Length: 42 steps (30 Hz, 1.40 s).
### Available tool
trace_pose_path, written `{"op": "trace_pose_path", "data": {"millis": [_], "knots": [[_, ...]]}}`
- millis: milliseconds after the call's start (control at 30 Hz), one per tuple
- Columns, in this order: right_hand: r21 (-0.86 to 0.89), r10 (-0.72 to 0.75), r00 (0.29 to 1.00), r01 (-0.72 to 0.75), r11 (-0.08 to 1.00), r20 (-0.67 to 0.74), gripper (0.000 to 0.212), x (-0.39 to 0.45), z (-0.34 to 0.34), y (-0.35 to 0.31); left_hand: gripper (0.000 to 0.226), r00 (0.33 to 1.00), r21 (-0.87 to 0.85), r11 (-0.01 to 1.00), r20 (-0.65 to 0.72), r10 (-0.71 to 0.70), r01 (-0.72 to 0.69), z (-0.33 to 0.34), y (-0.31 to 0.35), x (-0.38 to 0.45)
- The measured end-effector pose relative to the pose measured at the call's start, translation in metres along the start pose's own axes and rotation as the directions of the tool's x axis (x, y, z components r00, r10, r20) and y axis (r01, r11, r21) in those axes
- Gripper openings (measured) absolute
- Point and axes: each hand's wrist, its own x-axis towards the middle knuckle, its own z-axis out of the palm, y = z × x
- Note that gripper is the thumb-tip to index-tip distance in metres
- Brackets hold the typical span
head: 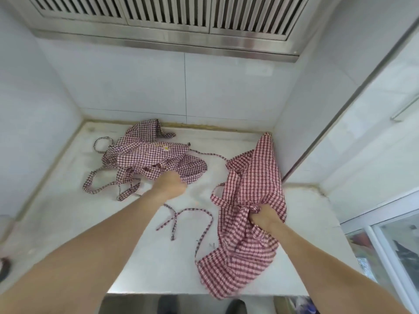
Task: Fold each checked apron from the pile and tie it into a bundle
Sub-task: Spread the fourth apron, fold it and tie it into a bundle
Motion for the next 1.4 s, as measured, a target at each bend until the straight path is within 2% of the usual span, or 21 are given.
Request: {"op": "trace_pose_path", "data": {"millis": [33,100,167,233,300,333,433,500,567,633,667,700,767,833,900,933,1033,1067,1167,1333,1400], "knots": [[0.127,0.012,1.0,-0.015,0.992,0.019,0.021,-0.006,-0.002,-0.011,0.023,0.985,-0.136,0.989,0.153,0.083,-0.062,0.013,0.011,-0.01],[0.344,0.013,0.996,-0.041,0.938,0.083,0.024,-0.015,-0.007,-0.032,0.069,0.901,-0.308,0.95,0.392,0.185,-0.061,0.031,0.032,-0.031],[0.402,-0.052,0.994,0.008,0.916,0.098,0.022,-0.023,-0.017,-0.053,0.1,0.866,-0.302,0.942,0.421,0.272,-0.149,0.05,0.047,-0.039],[0.376,-0.151,0.986,0.112,0.92,0.077,0.016,-0.033,-0.031,-0.073,0.081,0.87,-0.25,0.927,0.341,0.356,-0.281,0.062,0.057,-0.04],[0.283,-0.226,0.972,0.201,0.938,0.058,0.022,-0.046,-0.053,-0.092,0.051,0.901,-0.156,0.942,0.283,0.33,-0.296,0.056,0.061,-0.037],[0.208,-0.258,0.964,0.24,0.948,0.062,0.035,-0.052,-0.066,-0.098,0.044,0.916,-0.127,0.955,0.274,0.293,-0.268,0.048,0.061,-0.035],[-0.091,-0.291,0.933,0.315,0.945,0.213,0.079,-0.058,-0.108,-0.105,0.033,0.905,-0.081,0.957,0.311,0.291,-0.28,0.005,0.066,-0.034],[-0.176,-0.262,0.918,0.323,0.93,0.298,0.085,-0.063,-0.136,-0.106,0.023,0.895,-0.002,0.944,0.317,0.313,-0.33,-0.026,0.074,-0.041],[-0.261,-0.262,0.918,0.342,0.903,0.296,0.084,-0.069,-0.159,-0.114,0.025,0.907,0.056,0.929,0.243,0.343,-0.367,-0.054,0.084,-0.049],[-0.328,-0.307,0.923,0.371,0.869,0.232,0.087,-0.081,-0.181,-0.126,0.034,0.918,0.086,0.916,0.103,0.382,-0.391,-0.079,0.09,-0.052],[-0.35,-0.342,0.919,0.391,0.851,0.194,0.078,-0.086,-0.191,-0.131,0.037,0.912,0.112,0.905,0.033,0.408,-0.409,-0.09,0.092,-0.053],[-0.371,-0.376,0.915,0.402,0.837,0.144,0.069,-0.092,-0.202,-0.138,0.038,0.897,0.148,0.89,-0.034,0.441,-0.432,-0.102,0.095,-0.055],[-0.385,-0.416,0.909,0.391,0.836,0.019,0.069,-0.101,-0.222,-0.15,0.034,0.855,0.221,0.865,-0.171,0.49,-0.451,-0.122,0.099,-0.059],[-0.293,-0.457,0.883,0.411,0.863,-0.11,0.07,-0.108,-0.237,-0.161,0.024,0.771,0.268,0.845,-0.349,0.533,-0.463,-0.139,0.106,-0.067],[-0.116,-0.526,0.828,0.513,0.851,-0.196,0.048,-0.116,-0.25,-0.172,0.013,0.664,0.244,0.84,-0.521,0.536,-0.485,-0.157,0.114,-0.075],[-0.019,-0.551,0.806,0.561,0.828,-0.218,0.036,-0.121,-0.255,-0.178,0.011,0.645,0.196,0.842,-0.564,0.516,-0.503,-0.168,0.119,-0.079],[0.138,-0.583,0.753,0.64,0.756,-0.304,0.006,-0.135,-0.261,-0.192,0.023,0.714,0.054,0.855,-0.523,0.465,-0.517,-0.196,0.135,-0.095],[0.128,-0.585,0.725,0.661,0.74,-0.363,0.008,-0.137,-0.263,-0.196,0.027,0.722,0.053,0.852,-0.505,0.473,-0.521,-0.206,0.14,-0.099],[-0.055,-0.603,0.615,0.675,0.736,-0.508,0.031,-0.142,-0.273,-0.204,0.039,0.693,0.096,0.83,-0.502,0.518,-0.55,-0.23,0.155,-0.113],[-0.301,-0.621,0.393,0.622,0.723,-0.678,0.018,-0.149,-0.288,-0.206,0.053,0.649,0.244,0.829,-0.526,0.55,-0.504,-0.256,0.16,-0.122],[-0.321,-0.632,0.428,0.599,0.733,-0.646,0.025,-0.148,-0.293,-0.203,0.052,0.589,0.301,0.836,-0.6,0.541,-0.46,-0.259,0.161,-0.125]]}}
